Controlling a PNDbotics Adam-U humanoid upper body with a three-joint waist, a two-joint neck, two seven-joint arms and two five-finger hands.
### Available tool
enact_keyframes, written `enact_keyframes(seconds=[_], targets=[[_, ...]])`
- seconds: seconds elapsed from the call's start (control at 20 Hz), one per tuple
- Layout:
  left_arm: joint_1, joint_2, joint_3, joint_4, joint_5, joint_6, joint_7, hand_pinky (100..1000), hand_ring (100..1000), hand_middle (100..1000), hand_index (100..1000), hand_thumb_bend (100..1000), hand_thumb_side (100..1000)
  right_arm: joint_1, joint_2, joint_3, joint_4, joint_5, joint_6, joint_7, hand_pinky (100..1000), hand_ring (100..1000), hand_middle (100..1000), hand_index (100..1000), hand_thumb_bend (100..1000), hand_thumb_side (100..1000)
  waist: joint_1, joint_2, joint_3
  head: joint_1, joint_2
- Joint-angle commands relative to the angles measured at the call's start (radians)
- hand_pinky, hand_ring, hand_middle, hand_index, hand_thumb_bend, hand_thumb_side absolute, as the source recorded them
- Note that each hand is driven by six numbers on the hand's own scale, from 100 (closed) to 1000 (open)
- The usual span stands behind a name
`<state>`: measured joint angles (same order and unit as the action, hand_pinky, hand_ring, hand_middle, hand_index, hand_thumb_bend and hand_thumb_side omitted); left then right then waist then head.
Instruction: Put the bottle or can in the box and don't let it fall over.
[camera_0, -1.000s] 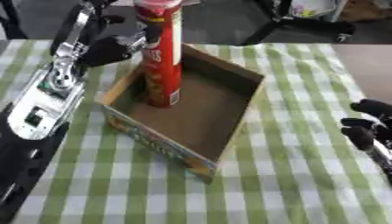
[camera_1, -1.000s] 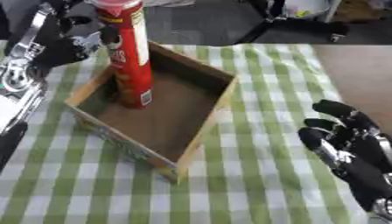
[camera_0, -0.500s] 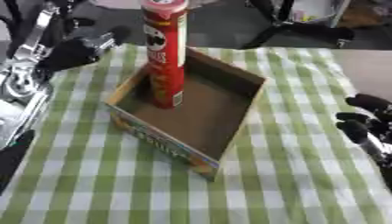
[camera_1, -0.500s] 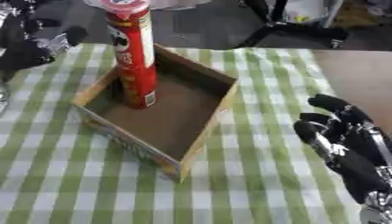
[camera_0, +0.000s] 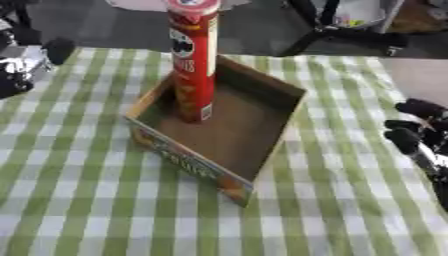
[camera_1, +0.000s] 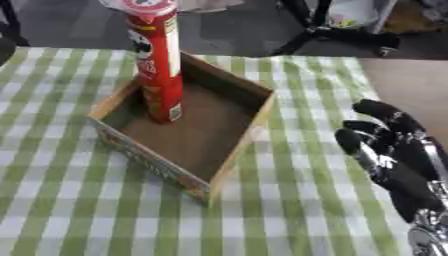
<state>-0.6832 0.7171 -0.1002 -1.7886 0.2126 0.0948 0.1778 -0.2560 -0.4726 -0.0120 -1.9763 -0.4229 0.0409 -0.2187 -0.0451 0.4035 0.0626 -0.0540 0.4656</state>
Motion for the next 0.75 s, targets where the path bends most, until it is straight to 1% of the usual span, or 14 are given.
enact_keyframes(seconds=[0.05, 0.15, 0.35, 0.5, 0.55, 0.6, 0.75], targets=[[0.040, 0.057, 0.027, -0.089, 0.047, 0.009, 0.024, 789, 970, 795, 848, 575, 345, -0.010, -0.035, -0.012, -0.024, -0.001, -0.003, -0.006, 765, 735, 783, 783, 621, 259, 0.002, -0.030, 0.003, -0.004, -0.007], [0.087, 0.064, 0.039, -0.122, 0.078, 0.015, 0.040, 788, 970, 796, 849, 569, 353, -0.010, -0.037, -0.014, -0.024, -0.001, -0.004, -0.009, 766, 736, 784, 783, 620, 260, 0.001, -0.031, 0.007, -0.006, -0.006], [0.159, 0.066, 0.068, -0.171, 0.115, 0.007, 0.075, 786, 970, 798, 851, 564, 370, -0.010, -0.040, -0.018, -0.024, -0.002, -0.007, -0.014, 766, 736, 784, 783, 621, 263, -0.002, -0.033, 0.010, -0.019, 0.004], [0.211, 0.060, 0.089, -0.203, 0.115, -0.009, 0.098, 784, 969, 798, 852, 557, 376, -0.010, -0.043, -0.021, -0.024, -0.003, -0.007, -0.018, 767, 736, 784, 783, 620, 265, -0.001, -0.036, 0.015, -0.023, 0.010], [0.227, 0.058, 0.094, -0.207, 0.112, -0.016, 0.104, 783, 969, 800, 853, 541, 391, -0.010, -0.044, -0.022, -0.024, -0.003, -0.007, -0.020, 767, 736, 784, 783, 622, 270, -0.001, -0.036, 0.016, -0.023, 0.012], [0.242, 0.055, 0.099, -0.209, 0.109, -0.021, 0.109, 783, 969, 799, 853, 554, 380, -0.010, -0.045, -0.022, -0.024, -0.003, -0.007, -0.021, 767, 736, 784, 783, 620, 266, 0.000, -0.037, 0.018, -0.024, 0.013], [0.280, 0.040, 0.111, -0.211, 0.097, -0.040, 0.119, 781, 968, 798, 854, 548, 382, -0.008, -0.047, -0.023, -0.024, -0.003, -0.006, -0.023, 767, 736, 784, 783, 620, 267, 0.002, -0.042, 0.021, -0.025, 0.018]])
